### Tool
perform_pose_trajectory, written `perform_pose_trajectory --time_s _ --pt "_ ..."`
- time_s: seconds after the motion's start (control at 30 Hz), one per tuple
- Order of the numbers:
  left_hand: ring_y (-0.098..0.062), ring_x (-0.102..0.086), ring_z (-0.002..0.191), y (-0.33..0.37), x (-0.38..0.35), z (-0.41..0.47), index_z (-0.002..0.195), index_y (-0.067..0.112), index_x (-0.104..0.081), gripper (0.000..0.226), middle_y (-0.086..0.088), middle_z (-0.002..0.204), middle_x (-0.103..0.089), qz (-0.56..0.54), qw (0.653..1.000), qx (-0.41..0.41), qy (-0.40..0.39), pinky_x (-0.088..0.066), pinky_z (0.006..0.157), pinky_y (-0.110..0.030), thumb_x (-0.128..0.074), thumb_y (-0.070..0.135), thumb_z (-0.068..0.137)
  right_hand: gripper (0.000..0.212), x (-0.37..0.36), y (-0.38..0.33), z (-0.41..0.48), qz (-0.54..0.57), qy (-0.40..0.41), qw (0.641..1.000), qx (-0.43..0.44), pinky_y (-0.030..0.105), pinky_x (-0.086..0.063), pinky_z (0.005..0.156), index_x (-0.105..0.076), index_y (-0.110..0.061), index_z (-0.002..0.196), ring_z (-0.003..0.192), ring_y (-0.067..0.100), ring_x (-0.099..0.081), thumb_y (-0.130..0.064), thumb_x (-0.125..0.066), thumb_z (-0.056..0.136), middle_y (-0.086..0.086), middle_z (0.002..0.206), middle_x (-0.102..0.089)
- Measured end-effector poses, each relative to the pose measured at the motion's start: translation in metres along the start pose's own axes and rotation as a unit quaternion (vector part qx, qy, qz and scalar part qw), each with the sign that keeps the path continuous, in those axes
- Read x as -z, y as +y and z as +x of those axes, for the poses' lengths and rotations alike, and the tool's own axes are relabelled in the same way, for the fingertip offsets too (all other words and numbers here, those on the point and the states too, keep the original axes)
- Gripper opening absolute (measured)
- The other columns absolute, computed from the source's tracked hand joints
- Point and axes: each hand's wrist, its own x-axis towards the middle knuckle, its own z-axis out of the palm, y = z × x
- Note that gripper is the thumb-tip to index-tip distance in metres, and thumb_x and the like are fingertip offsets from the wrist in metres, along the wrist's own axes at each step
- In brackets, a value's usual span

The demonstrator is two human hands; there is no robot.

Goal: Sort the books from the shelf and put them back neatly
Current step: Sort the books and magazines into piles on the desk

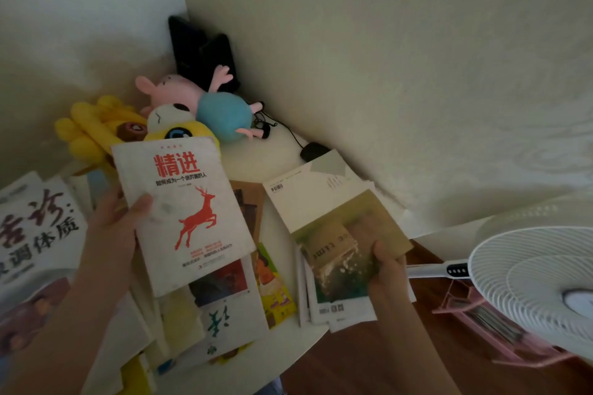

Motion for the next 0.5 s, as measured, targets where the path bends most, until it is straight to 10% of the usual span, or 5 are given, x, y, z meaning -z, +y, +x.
perform_pose_trajectory --time_s 0.33,0.5 --pt "-0.009 -0.068 0.09 -0.002 -0.001 0.002 0.13 0.025 -0.054 0.035 0.013 0.105 -0.07 -0.005 1.0 -0.007 -0.006 -0.054 0.07 -0.033 -0.05 0.017 0.097 0.039 0.015 0.033 0.008 -0.009 0.05 0.999 0.0 0.033 -0.045 0.061 -0.053 -0.017 0.126 0.104 0.022 -0.06 -0.028 -0.063 0.09 0.007 0.118 -0.063" --pt "-0.009 -0.07 0.088 -0.002 -0.001 0.001 0.131 0.024 -0.054 0.035 0.012 0.105 -0.071 -0.001 1.0 -0.008 -0.013 -0.057 0.065 -0.028 -0.051 0.017 0.096 0.036 0.027 0.017 -0.011 0.025 -0.032 0.997 0.073 0.046 -0.047 0.093 -0.052 -0.022 0.123 0.117 0.027 -0.055 -0.014 -0.063 0.089 0.007 0.128 -0.056"
